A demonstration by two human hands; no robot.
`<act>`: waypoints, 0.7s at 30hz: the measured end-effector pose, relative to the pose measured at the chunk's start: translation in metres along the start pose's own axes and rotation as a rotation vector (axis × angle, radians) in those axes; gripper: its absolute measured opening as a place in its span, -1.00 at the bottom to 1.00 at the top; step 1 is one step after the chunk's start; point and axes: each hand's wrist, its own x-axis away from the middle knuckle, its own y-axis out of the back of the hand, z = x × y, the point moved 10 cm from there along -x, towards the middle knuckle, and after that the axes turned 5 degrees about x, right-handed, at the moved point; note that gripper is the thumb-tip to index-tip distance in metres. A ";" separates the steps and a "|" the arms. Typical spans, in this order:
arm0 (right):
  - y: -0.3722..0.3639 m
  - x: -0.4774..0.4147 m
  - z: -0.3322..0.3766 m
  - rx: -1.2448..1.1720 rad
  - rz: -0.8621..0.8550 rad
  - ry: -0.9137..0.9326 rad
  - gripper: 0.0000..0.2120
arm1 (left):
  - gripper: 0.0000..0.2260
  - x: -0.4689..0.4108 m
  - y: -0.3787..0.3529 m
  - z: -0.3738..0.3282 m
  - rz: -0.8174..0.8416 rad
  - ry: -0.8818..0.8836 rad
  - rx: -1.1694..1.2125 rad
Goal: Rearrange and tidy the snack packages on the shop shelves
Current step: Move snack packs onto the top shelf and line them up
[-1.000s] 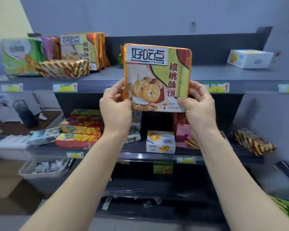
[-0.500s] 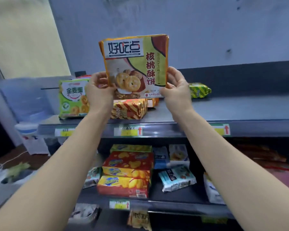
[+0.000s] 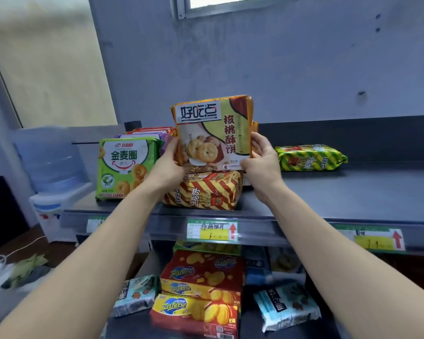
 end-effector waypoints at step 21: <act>0.069 -0.008 0.056 0.744 0.018 0.146 -0.44 | -0.39 0.012 -0.073 -0.029 0.079 0.007 0.438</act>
